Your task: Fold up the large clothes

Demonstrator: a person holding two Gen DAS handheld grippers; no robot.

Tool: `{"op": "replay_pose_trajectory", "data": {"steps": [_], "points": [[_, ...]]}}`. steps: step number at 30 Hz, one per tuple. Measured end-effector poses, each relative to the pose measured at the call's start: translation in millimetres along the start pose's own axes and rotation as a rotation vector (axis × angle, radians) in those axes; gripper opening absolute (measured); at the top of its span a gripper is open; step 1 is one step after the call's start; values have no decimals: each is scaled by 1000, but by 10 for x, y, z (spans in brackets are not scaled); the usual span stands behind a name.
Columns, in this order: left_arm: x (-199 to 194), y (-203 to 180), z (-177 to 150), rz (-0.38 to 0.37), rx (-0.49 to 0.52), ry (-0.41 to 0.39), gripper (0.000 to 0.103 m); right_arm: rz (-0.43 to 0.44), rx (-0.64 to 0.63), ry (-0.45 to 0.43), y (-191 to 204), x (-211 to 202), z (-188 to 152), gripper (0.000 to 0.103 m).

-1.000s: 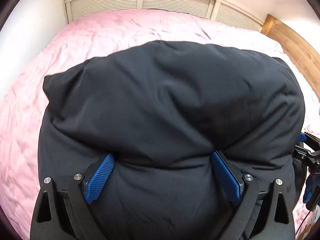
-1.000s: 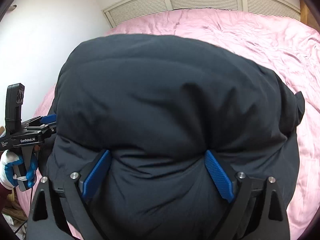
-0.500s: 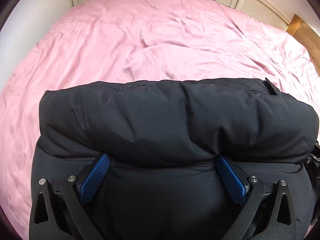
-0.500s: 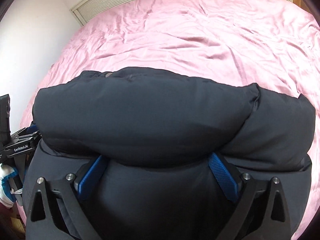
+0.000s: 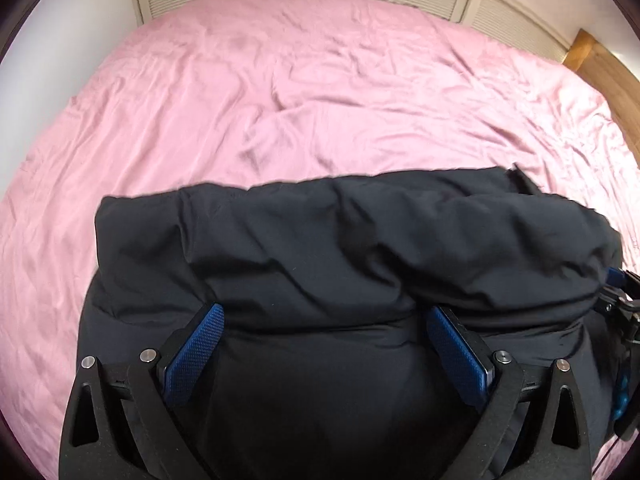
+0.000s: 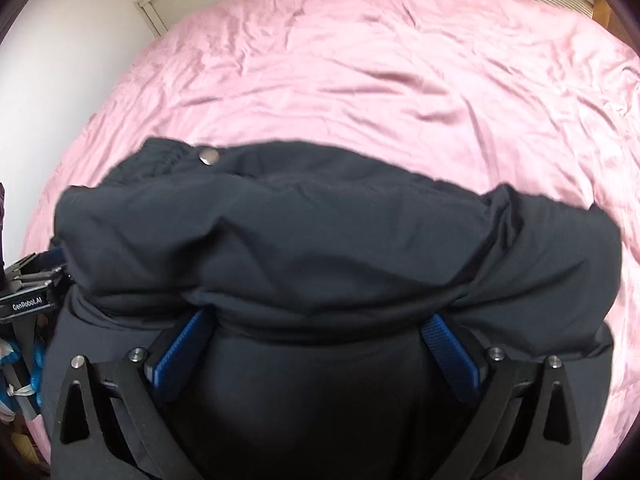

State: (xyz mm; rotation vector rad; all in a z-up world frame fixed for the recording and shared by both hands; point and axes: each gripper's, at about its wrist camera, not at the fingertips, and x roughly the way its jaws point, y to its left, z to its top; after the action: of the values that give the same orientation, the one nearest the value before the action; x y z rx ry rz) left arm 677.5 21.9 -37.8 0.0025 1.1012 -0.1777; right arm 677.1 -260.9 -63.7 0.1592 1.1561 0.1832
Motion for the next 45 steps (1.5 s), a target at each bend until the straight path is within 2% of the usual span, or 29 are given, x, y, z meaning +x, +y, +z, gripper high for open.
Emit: {"op": "replay_pose_trajectory", "data": {"steps": [2, 4, 8, 12, 15, 20, 26, 31, 35, 38, 42, 45], "points": [[-21, -56, 102, 1, 19, -15, 100, 16, -18, -43, 48, -146, 141, 103], [82, -74, 203, 14, 10, -7, 100, 17, -14, -46, 34, -121, 281, 103], [425, 37, 358, 27, -47, 29, 102, 25, 70, 3, -142, 166, 326, 103], [663, 240, 367, -29, -141, 71, 102, 36, 135, 61, -328, 495, 353, 103], [765, 201, 380, -8, -129, 97, 102, 16, 132, 88, -343, 617, 330, 103], [608, 198, 437, -7, -113, 120, 102, -14, 113, 101, -288, 565, 370, 103], [18, 420, 356, -29, -111, 26, 102, -14, 52, 3, -317, -96, 353, 103], [-273, 645, 104, -39, -105, -28, 102, -8, -1, -56, -407, -570, 96, 103], [10, 825, -23, 15, -141, 19, 102, -43, 40, -12, -650, -420, -118, 103], [238, 921, -123, 23, -173, 48, 102, -20, 143, 12, -899, -134, -223, 103], [268, 959, -143, 25, -202, 43, 102, -9, 172, 10, -992, 21, -228, 103], [119, 912, -150, 61, -189, 20, 102, -29, 172, 19, -1014, 6, -180, 103]]}}
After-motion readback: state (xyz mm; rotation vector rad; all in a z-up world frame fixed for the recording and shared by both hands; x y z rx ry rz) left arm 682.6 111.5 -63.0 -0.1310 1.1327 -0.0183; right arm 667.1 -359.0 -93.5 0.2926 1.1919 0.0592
